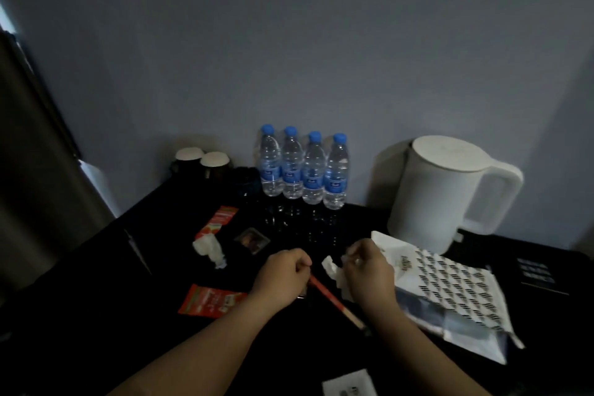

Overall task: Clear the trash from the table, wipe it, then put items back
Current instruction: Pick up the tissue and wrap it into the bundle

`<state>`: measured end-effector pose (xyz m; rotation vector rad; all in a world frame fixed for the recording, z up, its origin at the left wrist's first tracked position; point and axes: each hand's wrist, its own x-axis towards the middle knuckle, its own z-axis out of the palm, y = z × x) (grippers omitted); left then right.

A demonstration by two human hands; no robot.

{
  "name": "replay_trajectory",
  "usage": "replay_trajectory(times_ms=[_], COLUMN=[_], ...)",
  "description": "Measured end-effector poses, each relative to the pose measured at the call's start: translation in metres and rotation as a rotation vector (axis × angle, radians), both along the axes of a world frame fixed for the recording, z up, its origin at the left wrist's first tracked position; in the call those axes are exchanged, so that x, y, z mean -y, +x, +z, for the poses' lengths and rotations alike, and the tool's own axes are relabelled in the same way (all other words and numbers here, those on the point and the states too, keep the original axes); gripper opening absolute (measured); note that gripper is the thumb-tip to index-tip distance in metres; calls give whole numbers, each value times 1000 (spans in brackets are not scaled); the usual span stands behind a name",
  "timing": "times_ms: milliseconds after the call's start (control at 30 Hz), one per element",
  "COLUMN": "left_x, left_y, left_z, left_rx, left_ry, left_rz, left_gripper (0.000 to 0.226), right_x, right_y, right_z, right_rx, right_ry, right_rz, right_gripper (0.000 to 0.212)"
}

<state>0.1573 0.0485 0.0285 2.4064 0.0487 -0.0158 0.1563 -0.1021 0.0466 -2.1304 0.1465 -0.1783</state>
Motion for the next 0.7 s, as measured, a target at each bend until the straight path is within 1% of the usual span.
replay_trajectory(times_ms=[100, 133, 167, 267, 333, 467, 533, 600, 700], left_x=[-40, -50, -59, -86, -99, -119, -125, -129, -133], left_y=[0, 0, 0, 2, 5, 15, 23, 33, 51], left_z=[-2, -3, -5, -12, -16, -28, -34, -37, -46], left_rx=[-16, -25, -34, -66, -83, -83, -114, -228, -408], left_ry=[31, 45, 69, 149, 194, 302, 408, 519, 574], left_rz=[1, -1, -7, -15, -13, 28, 14, 6, 1], left_gripper=[16, 17, 18, 23, 26, 29, 34, 42, 56], right_x=[-41, -51, -59, -78, -86, -92, -91, -89, -83], right_y=[-5, -5, -4, 5, 14, 29, 36, 43, 49], right_z=[1, 0, -1, -9, -16, -28, -34, -44, -52], right_rx=[-61, -85, -111, -174, -186, -214, -220, -212, -218], right_ry=[84, 92, 84, 46, 45, -11, -24, -34, -42], right_rz=[25, 29, 26, 16, 46, 128, 165, 180, 228], right_gripper=[13, 10, 11, 29, 35, 20, 22, 24, 27])
